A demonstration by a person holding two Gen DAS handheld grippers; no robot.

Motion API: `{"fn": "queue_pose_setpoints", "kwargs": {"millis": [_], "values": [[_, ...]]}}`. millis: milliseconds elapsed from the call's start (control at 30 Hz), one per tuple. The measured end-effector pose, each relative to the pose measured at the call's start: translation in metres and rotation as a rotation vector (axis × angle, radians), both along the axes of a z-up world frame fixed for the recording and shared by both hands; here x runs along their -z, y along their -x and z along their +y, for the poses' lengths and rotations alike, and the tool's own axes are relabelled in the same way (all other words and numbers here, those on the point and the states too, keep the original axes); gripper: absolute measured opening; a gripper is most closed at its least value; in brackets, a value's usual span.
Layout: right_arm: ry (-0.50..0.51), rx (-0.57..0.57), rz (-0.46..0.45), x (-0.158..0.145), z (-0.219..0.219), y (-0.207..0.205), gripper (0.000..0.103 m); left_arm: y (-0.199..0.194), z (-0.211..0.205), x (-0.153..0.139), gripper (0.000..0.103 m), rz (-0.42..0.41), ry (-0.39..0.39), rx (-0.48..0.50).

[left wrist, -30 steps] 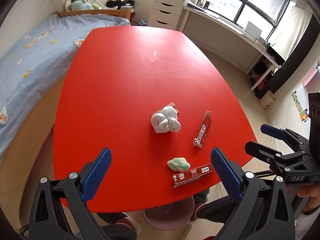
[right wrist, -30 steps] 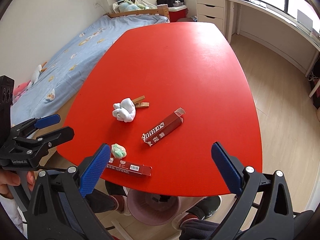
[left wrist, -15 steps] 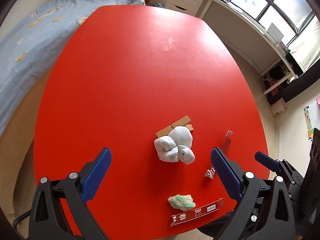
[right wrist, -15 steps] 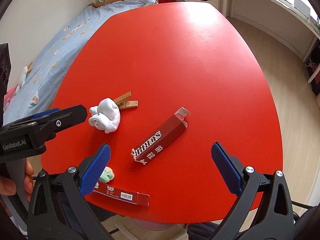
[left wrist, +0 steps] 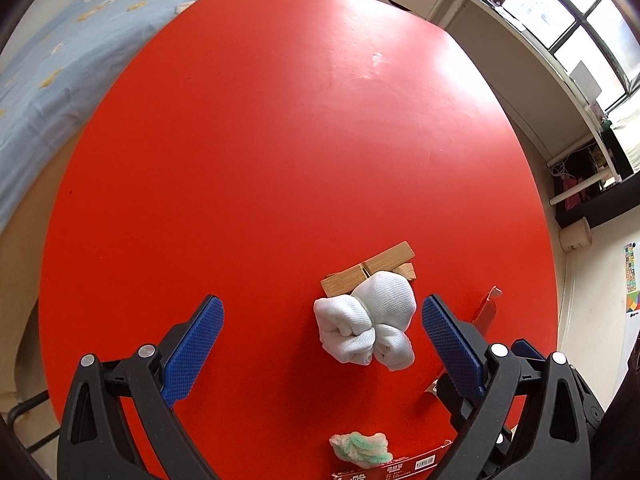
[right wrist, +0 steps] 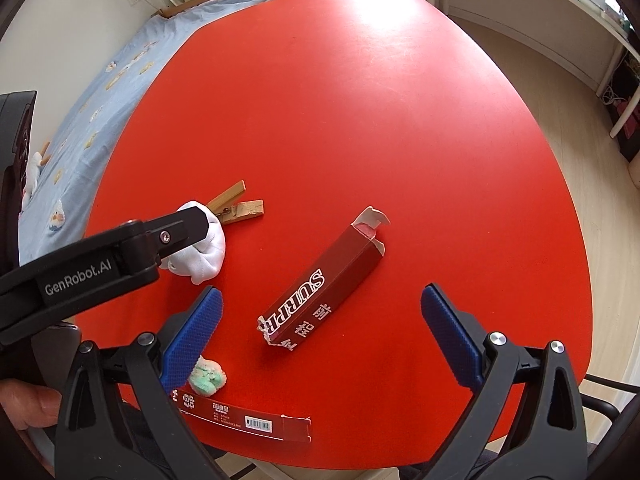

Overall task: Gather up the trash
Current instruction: 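Grasp the white sock ball with the left tool while the right tool grasps the red SURPR box, then lift the white sock ball and red SURPR box and carry both toward the pink wastebasket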

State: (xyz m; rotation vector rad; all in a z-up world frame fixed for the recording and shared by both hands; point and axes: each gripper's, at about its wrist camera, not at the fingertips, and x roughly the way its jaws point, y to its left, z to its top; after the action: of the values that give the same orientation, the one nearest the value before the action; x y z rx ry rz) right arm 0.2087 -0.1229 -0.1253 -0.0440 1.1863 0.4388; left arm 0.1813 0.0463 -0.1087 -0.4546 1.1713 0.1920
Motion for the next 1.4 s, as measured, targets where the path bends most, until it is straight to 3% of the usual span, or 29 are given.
{"fn": "queue_pose_setpoints", "kwargs": {"millis": [267,333,367,500,567,733,1133,1400], "values": [[0.025,-0.004,0.004,0.01,0.009,-0.001,0.08,-0.001,0.0,0.003,0.095,-0.014,0.01,-0.014],[0.038,-0.002,-0.004,0.009,0.01,-0.001,0.071,-0.001,0.0,0.003,0.093,-0.018,0.005,-0.014],[0.049,-0.001,-0.01,0.009,0.01,-0.001,0.068,-0.001,-0.001,0.004,0.084,-0.017,0.005,-0.013],[0.077,-0.001,-0.019,0.008,0.009,-0.001,0.053,0.004,0.0,0.005,0.069,-0.017,-0.008,-0.011],[0.094,-0.003,-0.027,0.008,0.007,-0.001,0.045,0.005,0.0,0.005,0.054,-0.017,-0.014,-0.011],[0.106,-0.011,-0.032,0.008,0.004,-0.003,0.027,0.007,0.001,0.003,0.042,-0.024,-0.025,0.004],[0.088,-0.039,-0.045,0.004,-0.001,0.002,0.025,0.017,0.004,-0.005,0.038,-0.063,-0.052,0.042],[0.077,-0.067,-0.091,-0.015,-0.008,0.01,0.025,0.032,-0.002,-0.021,0.038,-0.097,-0.086,0.08]]}}
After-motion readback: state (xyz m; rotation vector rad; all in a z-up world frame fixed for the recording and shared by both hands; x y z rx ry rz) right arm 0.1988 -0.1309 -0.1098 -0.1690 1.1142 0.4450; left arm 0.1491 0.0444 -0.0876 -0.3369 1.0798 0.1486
